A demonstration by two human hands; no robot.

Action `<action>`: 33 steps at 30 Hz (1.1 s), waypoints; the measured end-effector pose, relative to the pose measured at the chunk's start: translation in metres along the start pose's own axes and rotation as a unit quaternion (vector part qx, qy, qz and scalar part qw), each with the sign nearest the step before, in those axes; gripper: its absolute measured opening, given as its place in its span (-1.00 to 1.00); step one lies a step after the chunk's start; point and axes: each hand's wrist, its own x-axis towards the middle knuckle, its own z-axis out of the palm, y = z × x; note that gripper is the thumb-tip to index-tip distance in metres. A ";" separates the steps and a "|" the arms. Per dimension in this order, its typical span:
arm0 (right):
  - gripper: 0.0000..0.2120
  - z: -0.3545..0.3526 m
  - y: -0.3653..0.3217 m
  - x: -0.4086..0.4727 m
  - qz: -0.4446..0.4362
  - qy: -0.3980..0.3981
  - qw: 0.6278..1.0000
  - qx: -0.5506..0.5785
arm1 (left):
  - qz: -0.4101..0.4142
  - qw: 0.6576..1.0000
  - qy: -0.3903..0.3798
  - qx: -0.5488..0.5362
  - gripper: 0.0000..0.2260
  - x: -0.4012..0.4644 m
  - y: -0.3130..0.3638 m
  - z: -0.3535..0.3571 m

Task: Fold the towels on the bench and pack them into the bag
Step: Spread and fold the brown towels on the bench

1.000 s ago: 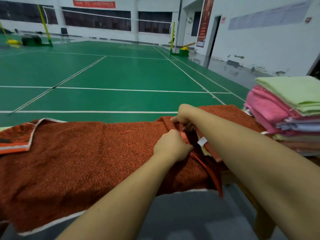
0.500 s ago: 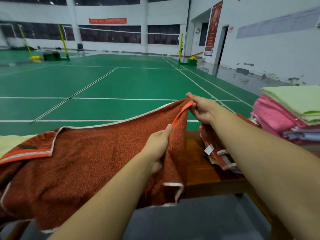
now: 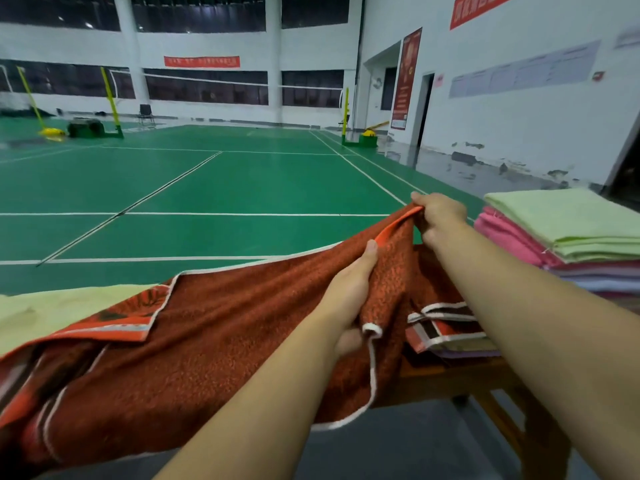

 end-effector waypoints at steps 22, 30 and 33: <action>-0.55 0.069 0.061 -0.086 -0.017 -0.181 0.978 -0.105 | 0.026 0.989 0.034 0.142 -0.67 -0.074 0.026 -0.087; -0.82 0.108 0.102 -0.178 -0.027 -0.472 0.742 -0.475 | 0.007 0.975 0.099 0.197 -0.72 -0.148 0.047 -0.142; -0.59 0.119 0.119 -0.205 -0.063 -0.510 0.611 -0.603 | 0.010 0.955 0.129 0.265 -0.71 -0.164 0.035 -0.160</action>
